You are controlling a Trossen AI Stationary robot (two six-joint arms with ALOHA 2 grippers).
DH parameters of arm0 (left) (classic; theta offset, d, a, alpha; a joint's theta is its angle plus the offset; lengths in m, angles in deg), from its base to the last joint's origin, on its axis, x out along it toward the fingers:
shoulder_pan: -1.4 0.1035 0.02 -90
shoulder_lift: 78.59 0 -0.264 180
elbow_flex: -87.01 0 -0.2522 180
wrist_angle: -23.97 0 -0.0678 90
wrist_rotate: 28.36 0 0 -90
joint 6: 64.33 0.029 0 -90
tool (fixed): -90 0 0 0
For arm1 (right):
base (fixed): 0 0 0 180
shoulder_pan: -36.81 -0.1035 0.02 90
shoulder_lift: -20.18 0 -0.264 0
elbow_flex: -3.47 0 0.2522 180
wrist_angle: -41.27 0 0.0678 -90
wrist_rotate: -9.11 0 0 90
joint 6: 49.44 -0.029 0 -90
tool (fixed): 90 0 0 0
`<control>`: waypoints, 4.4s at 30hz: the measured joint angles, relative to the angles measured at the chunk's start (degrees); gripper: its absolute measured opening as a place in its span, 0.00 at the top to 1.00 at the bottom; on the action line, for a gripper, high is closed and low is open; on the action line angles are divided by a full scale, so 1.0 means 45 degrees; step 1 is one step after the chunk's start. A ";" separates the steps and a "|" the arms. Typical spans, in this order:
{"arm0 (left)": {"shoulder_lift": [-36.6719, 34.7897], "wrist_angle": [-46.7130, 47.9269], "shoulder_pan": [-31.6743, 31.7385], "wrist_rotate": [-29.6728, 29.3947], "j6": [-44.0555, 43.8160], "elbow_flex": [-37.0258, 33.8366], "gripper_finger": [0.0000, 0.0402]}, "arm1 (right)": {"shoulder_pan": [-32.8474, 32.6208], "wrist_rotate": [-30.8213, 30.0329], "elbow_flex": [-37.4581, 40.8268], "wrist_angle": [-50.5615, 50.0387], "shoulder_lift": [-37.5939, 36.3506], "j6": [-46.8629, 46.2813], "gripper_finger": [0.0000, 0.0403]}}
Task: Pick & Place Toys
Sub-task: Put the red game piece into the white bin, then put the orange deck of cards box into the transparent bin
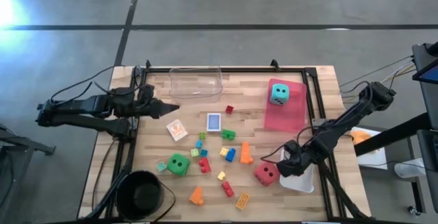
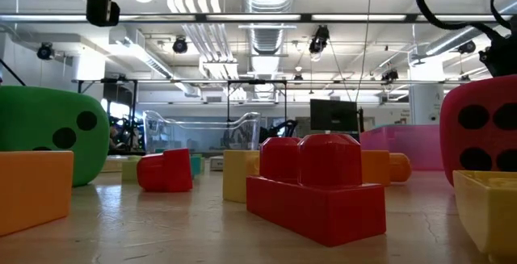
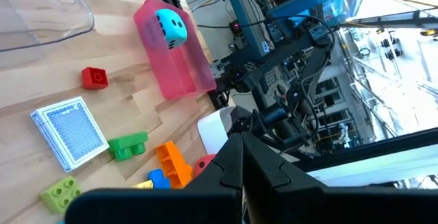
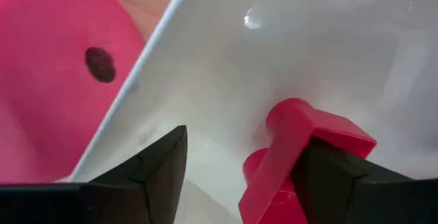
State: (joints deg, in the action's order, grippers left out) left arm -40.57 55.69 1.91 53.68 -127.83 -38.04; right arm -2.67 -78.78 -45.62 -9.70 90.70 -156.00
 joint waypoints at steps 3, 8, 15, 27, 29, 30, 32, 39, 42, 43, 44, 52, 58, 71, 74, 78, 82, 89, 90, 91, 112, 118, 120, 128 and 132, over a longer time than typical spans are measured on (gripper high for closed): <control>0.0000 0.0000 0.0000 0.0000 0.0000 0.0000 0.99 | 0.0000 -0.0026 -0.0005 0.0170 -0.0317 -0.0005 0.39; 0.0000 0.0000 0.0000 0.0000 0.0005 0.0000 0.99 | 0.0000 -0.0050 -0.0005 0.0022 -0.0401 -0.0358 0.38; 0.0000 0.0000 0.0000 0.0000 0.0015 0.0000 0.99 | 0.0000 0.0165 -0.0005 0.0044 -0.0373 -0.0374 0.38; -0.0005 -0.0645 -0.0006 0.0479 0.1083 0.0000 0.99 | 0.0000 0.0165 -0.0010 0.0146 -0.1577 -0.0763 0.38; -0.0005 -0.0889 -0.0005 0.0489 0.1362 0.0008 0.99 | 0.0000 0.0165 -0.0010 0.0156 -0.1964 -0.0763 0.38; 0.0005 -0.0898 -0.0005 0.0486 0.1406 0.0010 0.99 | 0.0000 0.0160 -0.0010 0.0165 -0.2156 -0.0762 0.38; 0.0081 -0.0814 -0.0005 0.0481 0.1637 0.0010 0.99 | 0.0000 0.0056 -0.0010 0.0165 -0.2498 -0.0693 0.38; 0.0939 -0.0685 0.0000 0.0359 0.1347 0.0010 0.96 | -0.0005 -0.0974 -0.0010 0.0232 -0.3512 -0.0563 0.38; 0.1354 -0.0685 0.0005 0.0341 0.1330 0.0010 0.86 | -0.0005 -0.1614 -0.0010 0.0402 -0.3752 -0.0287 0.38; 0.1490 -0.0685 0.0005 0.0340 0.1405 0.0010 0.82 | -0.0005 -0.1863 -0.0010 0.0408 -0.3797 -0.0197 0.38; 0.1616 -0.0679 0.0005 0.0340 0.1408 0.0010 0.77 | -0.0005 -0.2076 -0.0010 0.0408 -0.3832 -0.0082 0.38; 0.2299 -0.0261 0.0004 0.0344 0.0093 0.0010 0.45 | -0.0005 -0.2272 -0.0010 0.0498 -0.3800 0.0199 0.38; 0.2584 0.0360 0.0002 0.0284 -0.2269 0.0010 0.40 | -0.0005 -0.2559 -0.0010 0.0500 -0.3802 0.0627 0.38; 0.2769 0.2522 0.0083 0.0389 -0.6114 0.0098 0.41 | -0.0005 -0.2779 -0.0010 0.1211 -0.3821 0.1592 0.38; 0.2777 0.3228 0.0087 0.0159 -0.6281 0.0425 0.41 | -0.0005 -0.2642 -0.0010 0.1579 -0.3848 0.1527 0.38; 0.3338 0.5026 0.0190 -0.0366 -0.6232 0.1314 0.41 | -0.0005 -0.2604 -0.0010 0.1638 -0.3928 0.1678 0.38; 0.4802 0.7805 0.0694 -0.0393 -0.6215 0.2548 0.41 | 0.0001 -0.2809 -0.0010 0.1816 -0.3970 0.1974 0.38; 0.7668 0.9713 0.1679 -0.0233 -0.5863 0.3706 0.41 | 0.0000 -0.3256 -0.0010 0.2132 -0.3992 0.2129 0.38; 0.7982 0.9690 0.1791 -0.0181 -0.5896 0.3706 0.41 | 0.0000 -0.3348 -0.0010 0.2182 -0.3992 0.2154 0.38; 0.8288 0.9695 0.1916 -0.0012 -0.6079 0.3701 0.41 | 0.0000 -0.3457 -0.0010 0.2233 -0.3992 0.2163 0.38; 1.1329 0.8513 0.2351 0.1440 -0.7722 0.3016 0.41 | 0.0000 -0.4506 -0.0010 0.3112 -0.3992 0.2817 0.38; 1.1294 0.7727 0.2351 0.1786 -0.8155 0.2102 0.41 | -0.0005 -0.4478 -0.0010 0.3133 -0.3992 0.2788 0.38; 1.1293 0.7725 0.2351 0.2039 -0.8203 0.1873 0.41 | 0.0000 -0.4482 -0.0010 0.3204 -0.3992 0.2787 0.38; 1.1288 0.7257 0.2239 0.2220 -0.8530 0.1608 0.41 | 0.0000 -0.4481 -0.0010 0.3483 -0.3992 0.3031 0.38; 1.1288 0.7236 0.2239 0.2215 -0.8534 0.1632 0.41 | 0.0000 -0.4483 -0.0010 0.3483 -0.3992 0.3031 0.38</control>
State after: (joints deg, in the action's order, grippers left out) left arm 10.23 88.25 11.99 63.64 -166.24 -30.69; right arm -2.67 -98.95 -45.67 5.97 72.73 -142.37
